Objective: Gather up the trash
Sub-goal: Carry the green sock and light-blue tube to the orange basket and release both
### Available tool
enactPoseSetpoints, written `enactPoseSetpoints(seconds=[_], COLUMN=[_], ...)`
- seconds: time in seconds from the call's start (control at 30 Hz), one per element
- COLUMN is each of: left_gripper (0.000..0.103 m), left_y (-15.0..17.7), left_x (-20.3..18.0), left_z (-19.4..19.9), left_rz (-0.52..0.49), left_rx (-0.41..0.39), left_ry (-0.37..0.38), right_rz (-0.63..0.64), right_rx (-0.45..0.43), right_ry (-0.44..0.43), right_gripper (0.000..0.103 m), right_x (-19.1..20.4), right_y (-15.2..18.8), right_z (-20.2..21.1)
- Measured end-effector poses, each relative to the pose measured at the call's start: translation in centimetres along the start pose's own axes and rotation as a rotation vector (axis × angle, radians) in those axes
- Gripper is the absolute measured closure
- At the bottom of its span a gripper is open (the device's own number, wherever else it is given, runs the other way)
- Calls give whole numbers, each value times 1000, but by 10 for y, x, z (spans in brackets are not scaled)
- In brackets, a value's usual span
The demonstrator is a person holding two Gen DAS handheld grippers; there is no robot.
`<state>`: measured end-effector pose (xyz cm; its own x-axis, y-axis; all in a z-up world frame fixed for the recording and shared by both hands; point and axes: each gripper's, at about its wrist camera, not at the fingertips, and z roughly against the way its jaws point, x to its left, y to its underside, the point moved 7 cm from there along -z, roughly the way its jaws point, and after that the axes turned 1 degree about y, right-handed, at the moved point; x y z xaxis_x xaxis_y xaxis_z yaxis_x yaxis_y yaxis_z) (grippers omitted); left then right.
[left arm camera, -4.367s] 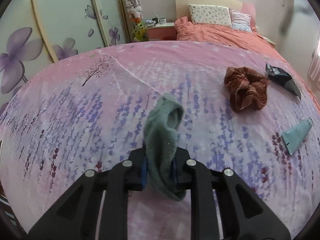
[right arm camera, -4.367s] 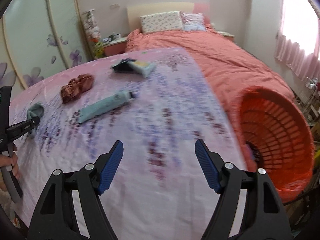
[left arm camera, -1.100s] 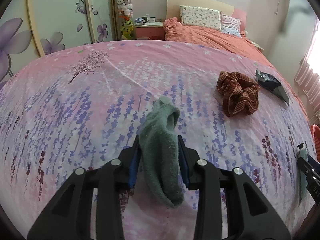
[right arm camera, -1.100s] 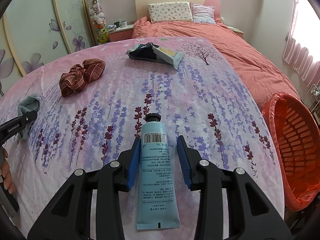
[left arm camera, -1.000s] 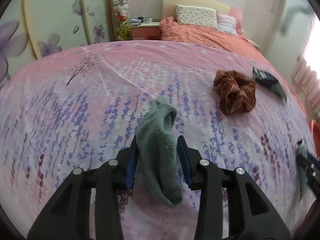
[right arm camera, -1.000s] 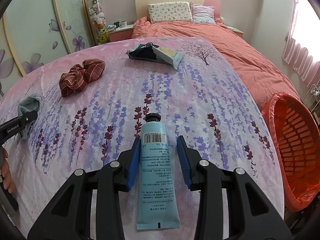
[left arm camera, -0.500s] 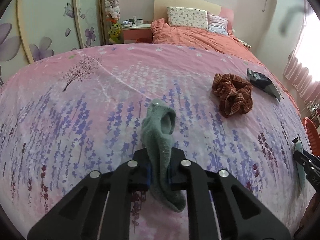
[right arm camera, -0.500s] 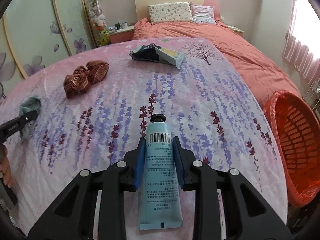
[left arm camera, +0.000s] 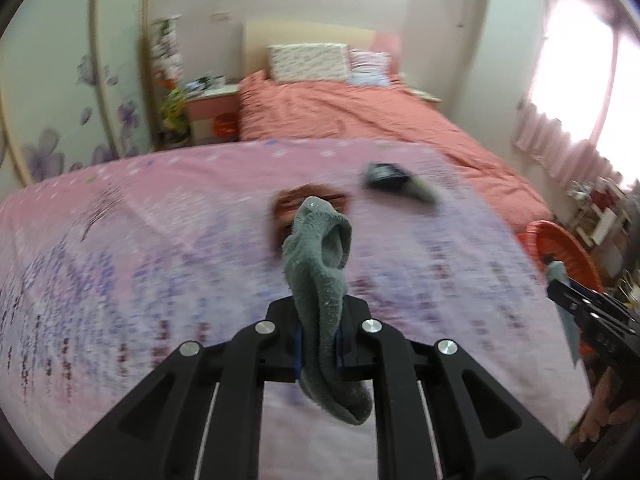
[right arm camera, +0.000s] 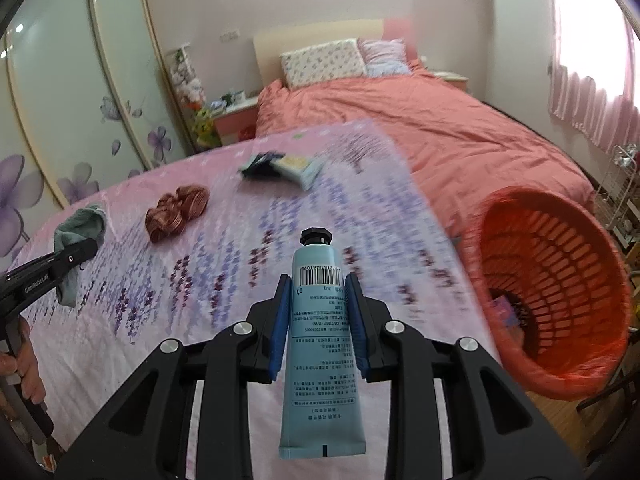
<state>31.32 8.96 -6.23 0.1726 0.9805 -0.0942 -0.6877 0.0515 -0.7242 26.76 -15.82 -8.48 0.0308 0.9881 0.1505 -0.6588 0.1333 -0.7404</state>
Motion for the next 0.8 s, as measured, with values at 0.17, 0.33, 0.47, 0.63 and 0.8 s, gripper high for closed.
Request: enactPoseSetpoints(seconds=[0.17, 0.33, 0.47, 0.63, 0.8], left_gripper=[91, 91, 91, 91, 90], left_y=[-10, -16, -18, -15, -8], left_x=[-73, -149, -210, -284, -339], left_z=[9, 8, -4, -23, -44], left_rz=[-52, -103, -133, -196, -246], left_rx=[-27, -39, -27, -6, 17], left_ry=[101, 201, 279, 354, 399], right_rz=[-35, -85, -122, -200, -266], right_rx=[-68, -123, -144, -164, -168], right_ry=[55, 114, 147, 142, 133], right_gripper=[75, 75, 75, 75, 75], right_x=[-46, -98, -133, -172, -203], right_y=[-15, -28, -33, -35, -39], right_z=[29, 52, 60, 59, 48])
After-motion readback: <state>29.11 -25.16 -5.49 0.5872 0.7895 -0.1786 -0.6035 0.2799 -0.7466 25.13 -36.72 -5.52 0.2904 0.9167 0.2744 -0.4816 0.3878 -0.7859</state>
